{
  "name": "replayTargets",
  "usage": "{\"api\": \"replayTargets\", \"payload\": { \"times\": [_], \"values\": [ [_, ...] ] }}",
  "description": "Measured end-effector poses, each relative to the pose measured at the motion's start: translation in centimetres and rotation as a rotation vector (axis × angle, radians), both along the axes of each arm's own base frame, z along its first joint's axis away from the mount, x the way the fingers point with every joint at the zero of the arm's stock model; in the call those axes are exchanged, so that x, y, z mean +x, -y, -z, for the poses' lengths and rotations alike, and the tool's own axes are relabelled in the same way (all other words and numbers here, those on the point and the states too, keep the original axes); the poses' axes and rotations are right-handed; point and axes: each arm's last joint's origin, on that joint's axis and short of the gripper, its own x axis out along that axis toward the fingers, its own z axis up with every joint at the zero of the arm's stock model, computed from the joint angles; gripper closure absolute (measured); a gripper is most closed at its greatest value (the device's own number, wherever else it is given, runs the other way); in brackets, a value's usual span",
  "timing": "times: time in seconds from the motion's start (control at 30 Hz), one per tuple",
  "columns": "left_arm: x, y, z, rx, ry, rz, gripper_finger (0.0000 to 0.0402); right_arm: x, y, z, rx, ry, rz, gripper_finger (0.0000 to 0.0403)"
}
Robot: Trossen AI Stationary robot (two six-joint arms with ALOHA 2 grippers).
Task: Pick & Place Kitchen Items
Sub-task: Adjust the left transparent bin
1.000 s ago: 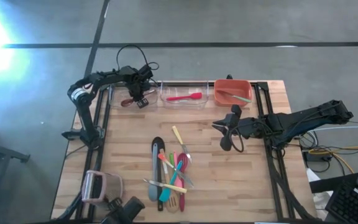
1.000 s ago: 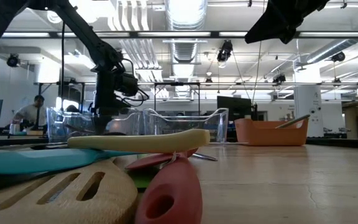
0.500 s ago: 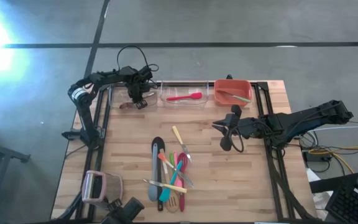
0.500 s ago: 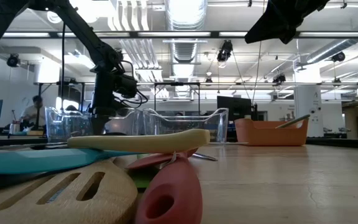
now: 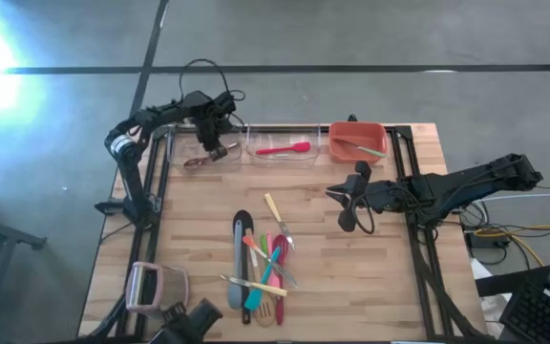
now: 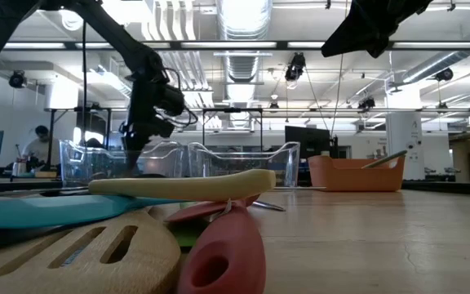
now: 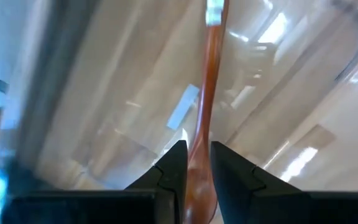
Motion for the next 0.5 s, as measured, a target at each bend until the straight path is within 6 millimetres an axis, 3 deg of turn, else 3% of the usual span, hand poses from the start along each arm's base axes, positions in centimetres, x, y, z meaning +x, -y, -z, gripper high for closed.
{"api": "replayTargets", "payload": {
  "times": [0.23,0.5],
  "values": [
    [-0.1,0.8,-5.4,0.115,0.106,-0.027,0.0329,0.0,0.0,0.0,0.009,0.002,0.004,0.0351],
    [-3.4,6.3,-12.8,0.282,0.328,-0.049,0.0335,0.0,0.0,0.0,0.009,0.003,0.004,0.0351]
  ]
}}
